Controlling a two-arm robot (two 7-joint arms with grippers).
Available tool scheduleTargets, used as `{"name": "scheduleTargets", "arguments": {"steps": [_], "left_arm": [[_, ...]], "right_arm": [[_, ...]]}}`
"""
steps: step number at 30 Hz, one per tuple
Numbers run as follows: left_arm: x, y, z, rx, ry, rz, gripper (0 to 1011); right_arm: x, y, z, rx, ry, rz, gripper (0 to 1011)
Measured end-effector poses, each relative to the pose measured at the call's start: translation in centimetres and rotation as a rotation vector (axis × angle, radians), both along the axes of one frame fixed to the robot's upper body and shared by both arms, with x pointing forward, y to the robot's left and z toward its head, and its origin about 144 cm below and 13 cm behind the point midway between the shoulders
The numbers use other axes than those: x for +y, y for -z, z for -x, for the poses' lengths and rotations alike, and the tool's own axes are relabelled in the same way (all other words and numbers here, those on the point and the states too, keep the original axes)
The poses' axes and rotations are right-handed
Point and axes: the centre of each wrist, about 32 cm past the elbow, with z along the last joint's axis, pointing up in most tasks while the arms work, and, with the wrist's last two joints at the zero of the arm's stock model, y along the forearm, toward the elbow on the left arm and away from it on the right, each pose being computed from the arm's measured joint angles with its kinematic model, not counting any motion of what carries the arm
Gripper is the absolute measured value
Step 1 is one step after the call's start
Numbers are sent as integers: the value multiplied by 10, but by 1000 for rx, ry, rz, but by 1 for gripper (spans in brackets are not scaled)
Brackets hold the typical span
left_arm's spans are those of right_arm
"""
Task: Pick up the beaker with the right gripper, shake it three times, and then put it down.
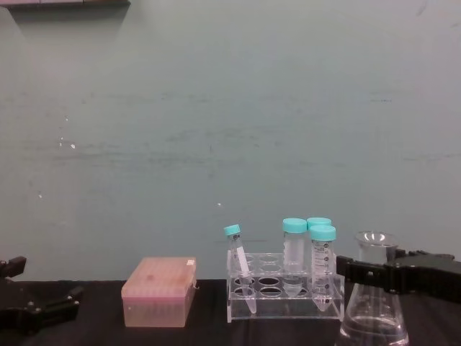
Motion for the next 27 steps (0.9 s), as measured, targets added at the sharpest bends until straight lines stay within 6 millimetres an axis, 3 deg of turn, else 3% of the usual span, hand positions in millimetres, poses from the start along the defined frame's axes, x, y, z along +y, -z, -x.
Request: {"name": "scheduleTargets", "arguments": {"steps": [20,25,27], "left_arm": [[0,0,0,0,0,0,1000],[0,0,0,0,0,0,1000],[0,0,0,0,0,0,1000]], "right_arm": [[1,0,-1,8,1,4,1000],[1,0,-1,8,1,4,926],[1,0,-1,8,2,4,851]]}}
